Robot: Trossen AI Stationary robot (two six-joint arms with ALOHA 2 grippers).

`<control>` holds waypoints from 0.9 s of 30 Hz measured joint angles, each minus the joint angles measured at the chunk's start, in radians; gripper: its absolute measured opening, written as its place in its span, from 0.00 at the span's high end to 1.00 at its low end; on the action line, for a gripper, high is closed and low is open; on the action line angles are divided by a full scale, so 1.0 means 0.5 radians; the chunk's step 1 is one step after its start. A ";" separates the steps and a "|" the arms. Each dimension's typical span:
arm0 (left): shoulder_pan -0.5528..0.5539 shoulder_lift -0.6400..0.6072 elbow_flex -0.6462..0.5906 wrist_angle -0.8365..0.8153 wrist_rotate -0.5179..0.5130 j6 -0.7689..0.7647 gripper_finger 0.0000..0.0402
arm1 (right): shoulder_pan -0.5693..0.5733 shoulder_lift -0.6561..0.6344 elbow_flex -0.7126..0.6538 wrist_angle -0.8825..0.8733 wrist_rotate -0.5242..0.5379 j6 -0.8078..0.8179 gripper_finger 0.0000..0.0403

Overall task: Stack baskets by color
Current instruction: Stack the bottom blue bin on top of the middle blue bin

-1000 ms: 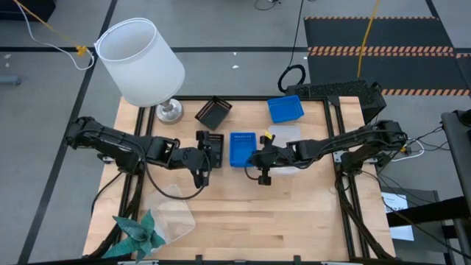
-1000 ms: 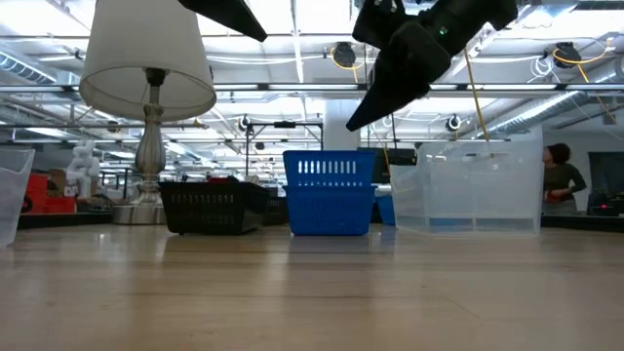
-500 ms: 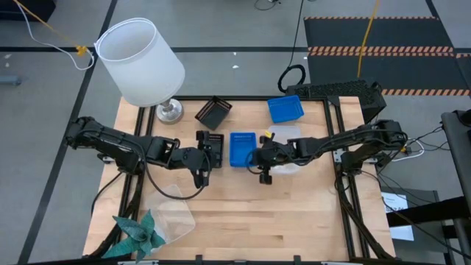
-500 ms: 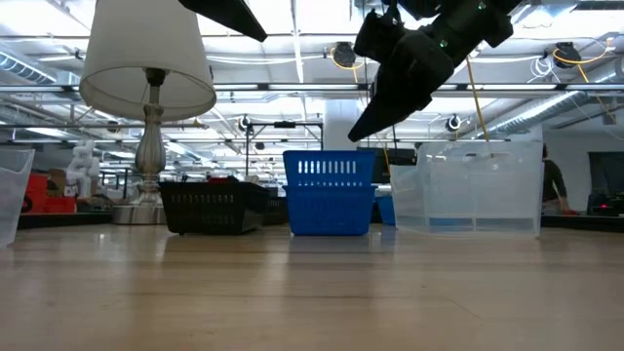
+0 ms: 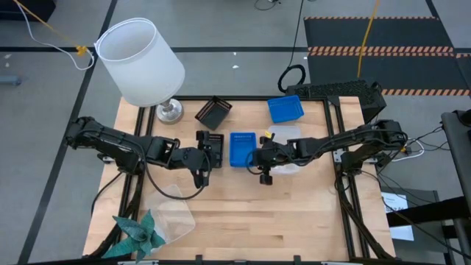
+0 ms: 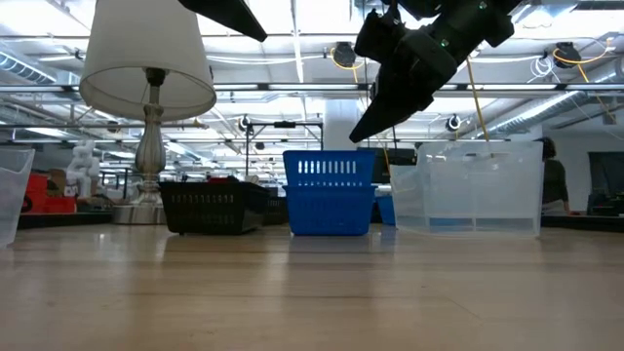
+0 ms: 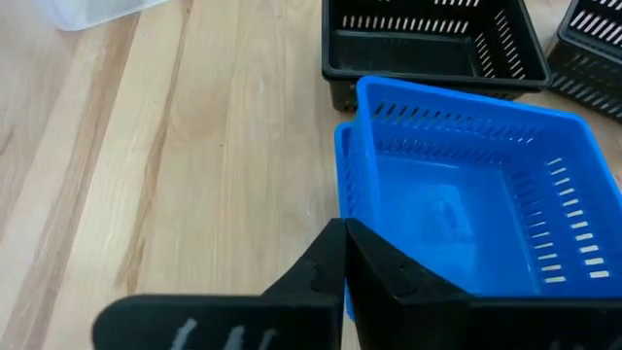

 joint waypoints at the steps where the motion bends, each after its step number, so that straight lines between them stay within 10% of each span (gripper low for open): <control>1: 0.000 0.000 0.000 0.000 0.000 0.000 0.77 | -0.002 0.000 0.000 0.000 0.000 0.003 1.00; 27: 0.000 0.000 0.000 0.000 0.000 0.001 0.77 | -0.025 0.001 0.000 -0.032 0.003 0.092 1.00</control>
